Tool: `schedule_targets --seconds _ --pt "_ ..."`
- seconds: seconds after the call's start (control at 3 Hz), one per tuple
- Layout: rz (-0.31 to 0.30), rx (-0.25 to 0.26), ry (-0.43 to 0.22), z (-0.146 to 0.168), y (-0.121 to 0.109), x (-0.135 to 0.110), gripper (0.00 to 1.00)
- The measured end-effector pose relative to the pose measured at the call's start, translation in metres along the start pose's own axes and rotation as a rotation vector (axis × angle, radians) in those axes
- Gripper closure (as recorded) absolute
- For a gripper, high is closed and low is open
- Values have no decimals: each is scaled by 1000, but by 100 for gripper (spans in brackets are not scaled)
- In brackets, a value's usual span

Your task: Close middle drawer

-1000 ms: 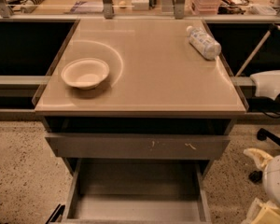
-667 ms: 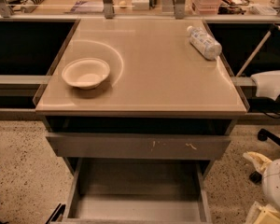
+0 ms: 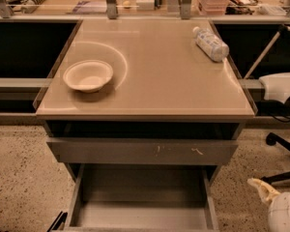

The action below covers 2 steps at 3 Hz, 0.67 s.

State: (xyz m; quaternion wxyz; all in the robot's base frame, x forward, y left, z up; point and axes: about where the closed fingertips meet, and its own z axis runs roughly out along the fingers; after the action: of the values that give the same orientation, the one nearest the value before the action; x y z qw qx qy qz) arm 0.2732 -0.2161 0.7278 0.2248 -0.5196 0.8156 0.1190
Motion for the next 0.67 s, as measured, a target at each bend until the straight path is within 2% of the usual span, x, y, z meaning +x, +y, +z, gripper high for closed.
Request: schedule_targets --seconds 0.33,0.67 --pt "21 -34 -51 40 30 28 0" --pt "10 -105 -78 103 62 63 0"
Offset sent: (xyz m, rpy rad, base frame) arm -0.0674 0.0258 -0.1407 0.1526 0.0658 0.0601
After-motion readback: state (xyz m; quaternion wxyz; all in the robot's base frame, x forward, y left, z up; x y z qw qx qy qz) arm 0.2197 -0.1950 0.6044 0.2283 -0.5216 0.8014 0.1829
